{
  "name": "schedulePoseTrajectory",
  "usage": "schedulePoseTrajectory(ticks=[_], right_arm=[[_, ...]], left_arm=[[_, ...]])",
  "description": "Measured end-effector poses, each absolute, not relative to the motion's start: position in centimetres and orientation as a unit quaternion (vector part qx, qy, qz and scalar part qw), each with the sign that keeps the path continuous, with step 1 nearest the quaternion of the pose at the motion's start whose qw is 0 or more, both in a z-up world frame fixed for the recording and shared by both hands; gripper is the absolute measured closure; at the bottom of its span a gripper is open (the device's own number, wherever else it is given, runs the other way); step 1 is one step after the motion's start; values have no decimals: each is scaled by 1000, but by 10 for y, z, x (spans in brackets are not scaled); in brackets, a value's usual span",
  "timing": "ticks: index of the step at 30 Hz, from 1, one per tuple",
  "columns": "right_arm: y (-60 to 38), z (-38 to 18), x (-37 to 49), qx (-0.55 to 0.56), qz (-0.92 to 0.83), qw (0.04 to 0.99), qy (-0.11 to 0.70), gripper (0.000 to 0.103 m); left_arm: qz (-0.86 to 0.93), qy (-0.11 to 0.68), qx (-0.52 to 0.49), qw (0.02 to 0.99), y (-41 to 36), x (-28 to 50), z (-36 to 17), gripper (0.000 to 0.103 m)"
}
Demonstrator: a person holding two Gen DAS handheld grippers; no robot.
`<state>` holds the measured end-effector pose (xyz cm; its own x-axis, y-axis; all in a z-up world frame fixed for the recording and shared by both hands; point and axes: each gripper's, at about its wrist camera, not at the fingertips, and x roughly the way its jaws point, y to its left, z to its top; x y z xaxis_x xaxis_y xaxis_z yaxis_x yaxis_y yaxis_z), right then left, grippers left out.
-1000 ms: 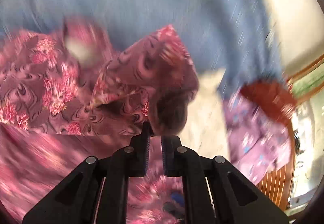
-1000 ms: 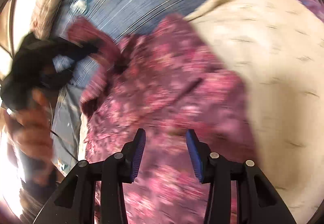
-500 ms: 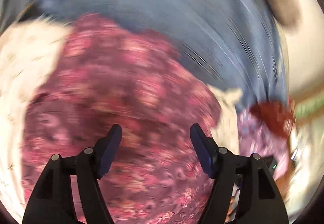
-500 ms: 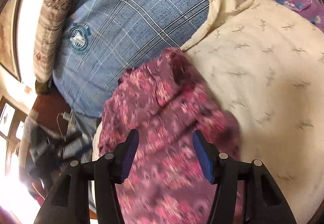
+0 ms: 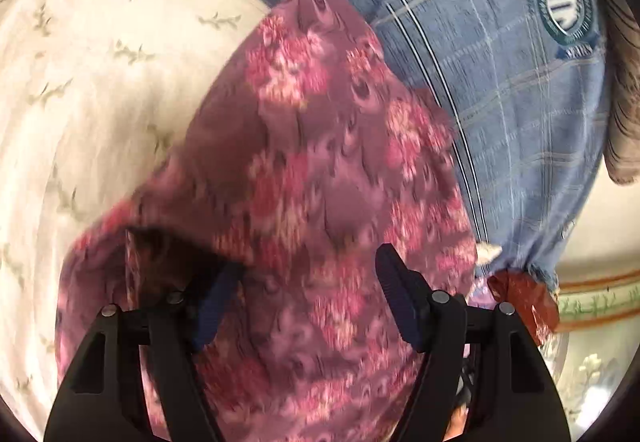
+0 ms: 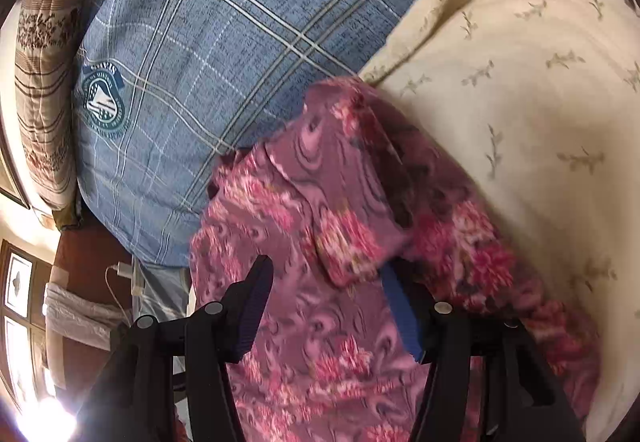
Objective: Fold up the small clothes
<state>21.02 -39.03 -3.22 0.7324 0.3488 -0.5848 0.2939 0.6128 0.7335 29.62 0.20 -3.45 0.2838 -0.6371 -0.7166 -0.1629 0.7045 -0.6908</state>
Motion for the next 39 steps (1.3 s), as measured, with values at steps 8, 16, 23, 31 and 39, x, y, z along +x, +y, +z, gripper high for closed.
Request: schedulePoseTrajectory(ticks=[8, 16, 23, 31, 39], right_arm=[[-393, 12, 209, 428, 44, 844, 321, 96], [-393, 31, 134, 411, 94, 845, 329, 96], [-399, -28, 119, 439, 46, 802, 402, 80], [-418, -27, 114, 484, 8, 796, 363, 47], [-418, -29, 113, 466, 5, 804, 369, 48]], left_arm=[[-151, 507, -334, 780, 17, 290, 13, 99], [-157, 492, -337, 787, 49, 204, 21, 99], [-160, 534, -375, 741, 61, 189, -23, 98], [-195, 522, -384, 736, 39, 221, -16, 46], [-166, 535, -384, 734, 24, 253, -31, 91]])
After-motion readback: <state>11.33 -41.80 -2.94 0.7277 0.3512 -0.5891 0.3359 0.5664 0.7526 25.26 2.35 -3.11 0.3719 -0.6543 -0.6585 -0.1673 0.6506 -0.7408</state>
